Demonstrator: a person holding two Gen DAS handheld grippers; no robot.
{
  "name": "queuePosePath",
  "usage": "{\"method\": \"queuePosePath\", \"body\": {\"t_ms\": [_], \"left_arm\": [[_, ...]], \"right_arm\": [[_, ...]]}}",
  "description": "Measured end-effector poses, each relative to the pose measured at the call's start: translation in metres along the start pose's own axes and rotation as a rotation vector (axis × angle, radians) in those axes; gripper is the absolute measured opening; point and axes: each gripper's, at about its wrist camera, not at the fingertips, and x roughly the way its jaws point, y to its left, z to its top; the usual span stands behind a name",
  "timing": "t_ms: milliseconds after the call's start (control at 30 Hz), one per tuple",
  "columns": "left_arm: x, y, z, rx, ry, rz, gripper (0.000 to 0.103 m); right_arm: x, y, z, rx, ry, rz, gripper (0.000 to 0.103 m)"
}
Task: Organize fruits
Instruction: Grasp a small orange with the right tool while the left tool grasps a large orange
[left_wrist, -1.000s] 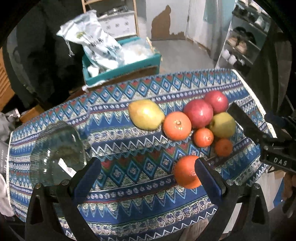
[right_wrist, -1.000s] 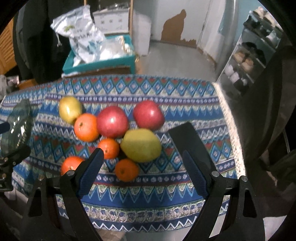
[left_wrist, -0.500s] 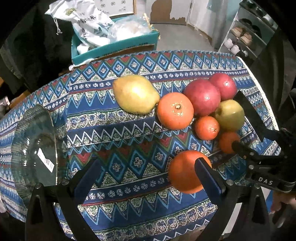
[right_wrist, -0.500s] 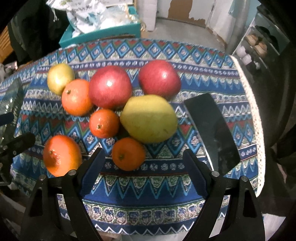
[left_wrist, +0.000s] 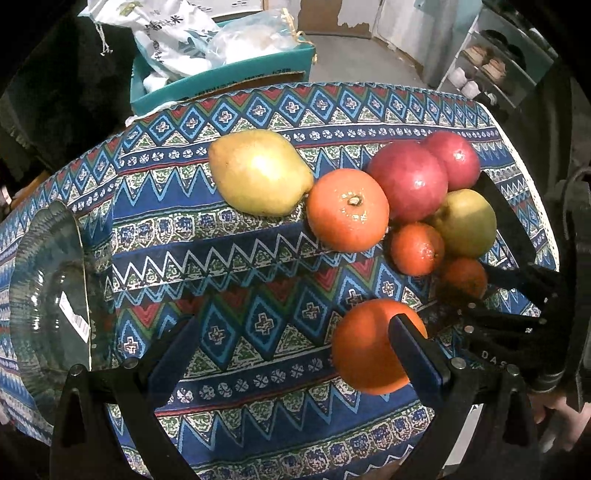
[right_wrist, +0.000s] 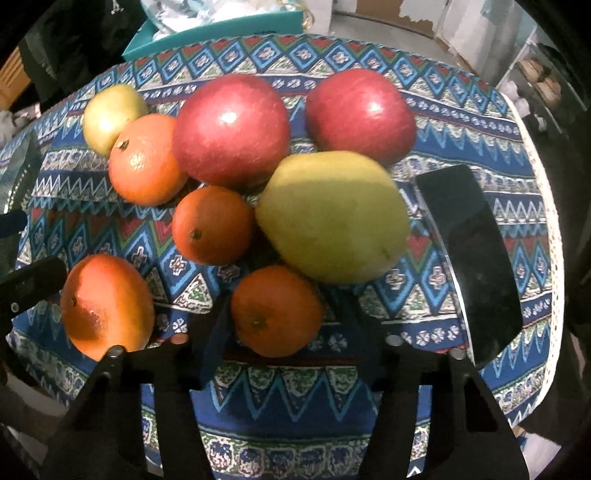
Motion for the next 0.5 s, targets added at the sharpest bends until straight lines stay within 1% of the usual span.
{"method": "queuePosePath", "body": {"t_ms": [33, 200, 333, 500], "left_arm": [[0.0, -0.001, 0.0, -0.001, 0.001, -0.005, 0.102], [-0.002, -0.01, -0.002, 0.015, 0.003, -0.029, 0.102], [0.002, -0.019, -0.005, 0.032, 0.016, -0.034, 0.102], [0.011, -0.029, -0.011, 0.051, 0.042, -0.039, 0.102]], "right_arm": [[0.002, 0.002, -0.001, -0.008, 0.002, 0.007, 0.046], [0.003, 0.01, -0.009, -0.025, -0.007, 0.003, 0.045], [-0.018, -0.003, -0.015, 0.01, -0.04, 0.0, 0.045], [-0.034, -0.012, -0.02, 0.044, -0.07, -0.001, 0.045]]}}
